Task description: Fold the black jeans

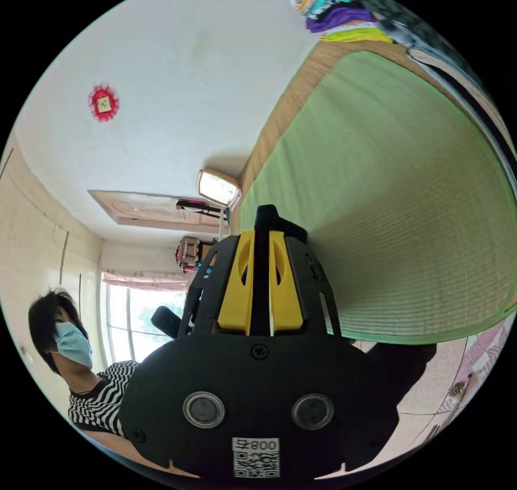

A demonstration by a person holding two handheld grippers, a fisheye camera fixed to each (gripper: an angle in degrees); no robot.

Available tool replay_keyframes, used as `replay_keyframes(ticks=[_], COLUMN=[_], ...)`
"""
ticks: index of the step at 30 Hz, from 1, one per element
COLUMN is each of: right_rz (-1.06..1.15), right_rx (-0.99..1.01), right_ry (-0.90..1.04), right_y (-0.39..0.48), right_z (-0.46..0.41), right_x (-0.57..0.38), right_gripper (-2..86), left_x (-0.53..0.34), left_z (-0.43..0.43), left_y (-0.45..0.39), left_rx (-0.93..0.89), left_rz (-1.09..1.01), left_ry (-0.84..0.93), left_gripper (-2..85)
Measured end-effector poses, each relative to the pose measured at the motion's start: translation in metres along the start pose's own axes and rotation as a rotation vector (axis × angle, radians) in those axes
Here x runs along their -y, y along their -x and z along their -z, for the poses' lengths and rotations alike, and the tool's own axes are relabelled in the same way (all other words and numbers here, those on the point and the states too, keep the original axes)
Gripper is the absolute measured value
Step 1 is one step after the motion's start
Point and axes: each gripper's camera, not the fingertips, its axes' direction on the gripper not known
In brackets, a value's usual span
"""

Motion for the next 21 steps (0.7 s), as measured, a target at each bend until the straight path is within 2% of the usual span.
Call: replay_keyframes(ticks=[8,16,21], right_rz=[0.22,0.23,0.233], right_rx=[-0.026,-0.125,-0.204], right_ry=[0.194,0.359,0.443], right_y=[0.114,0.142,0.144], right_z=[-0.2,-0.406,-0.51], right_x=[-0.004,-0.019,-0.026], right_gripper=[3.5,3.6,3.8], left_x=[-0.096,-0.192,-0.241], left_z=[0.189,0.305,0.357], left_y=[0.067,0.136,0.174], left_rx=[0.042,0.059,-0.012], left_rz=[0.253,0.52,0.663], left_ry=[-0.307,-0.451,-0.537], left_gripper=[2.8,2.8,2.8])
